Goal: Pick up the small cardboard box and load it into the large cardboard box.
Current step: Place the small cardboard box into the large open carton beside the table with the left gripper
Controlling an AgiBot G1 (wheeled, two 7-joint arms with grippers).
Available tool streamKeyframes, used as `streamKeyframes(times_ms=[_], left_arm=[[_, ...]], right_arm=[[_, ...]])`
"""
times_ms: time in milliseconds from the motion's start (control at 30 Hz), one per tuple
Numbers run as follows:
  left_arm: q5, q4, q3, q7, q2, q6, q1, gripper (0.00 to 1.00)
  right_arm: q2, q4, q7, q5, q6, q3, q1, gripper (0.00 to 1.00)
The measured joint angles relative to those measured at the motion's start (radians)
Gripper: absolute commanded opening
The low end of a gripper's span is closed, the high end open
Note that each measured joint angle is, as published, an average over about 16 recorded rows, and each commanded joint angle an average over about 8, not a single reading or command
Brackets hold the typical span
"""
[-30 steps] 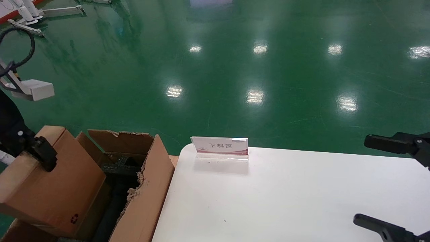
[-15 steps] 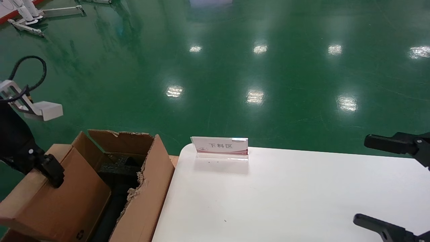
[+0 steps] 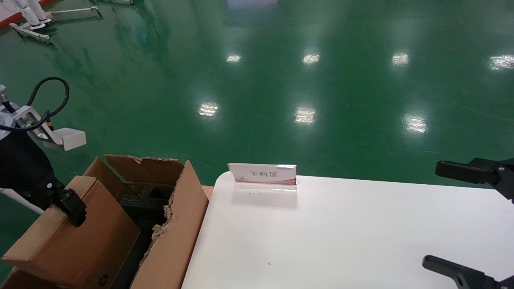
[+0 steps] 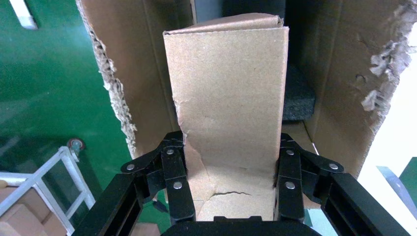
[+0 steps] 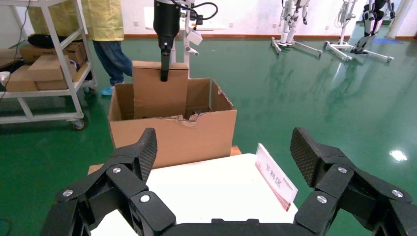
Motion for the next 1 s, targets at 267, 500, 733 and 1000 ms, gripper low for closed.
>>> streamKeyframes(times_ms=[267,500,733,1000], left_arm=[[0.017,0.033,0.005,0.007,0.001,-0.031,0.021,0.0],[0.037,0.069,0.011,0.006,0.006,-0.065,0.041,0.0],[0.051,0.104,0.014,0.005,0.012,-0.097,0.061,0.0],[0.06,0.132,0.015,0.005,0.02,-0.125,0.081,0.0]], right_arm=[[0.0,0.0,0.0,0.0,0.0,0.0,0.0,1.0],[0.0,0.0,0.0,0.0,0.0,0.0,0.0,1.0],[0.0,0.0,0.0,0.0,0.0,0.0,0.0,1.0],[0.0,0.0,0.0,0.0,0.0,0.0,0.0,1.0]])
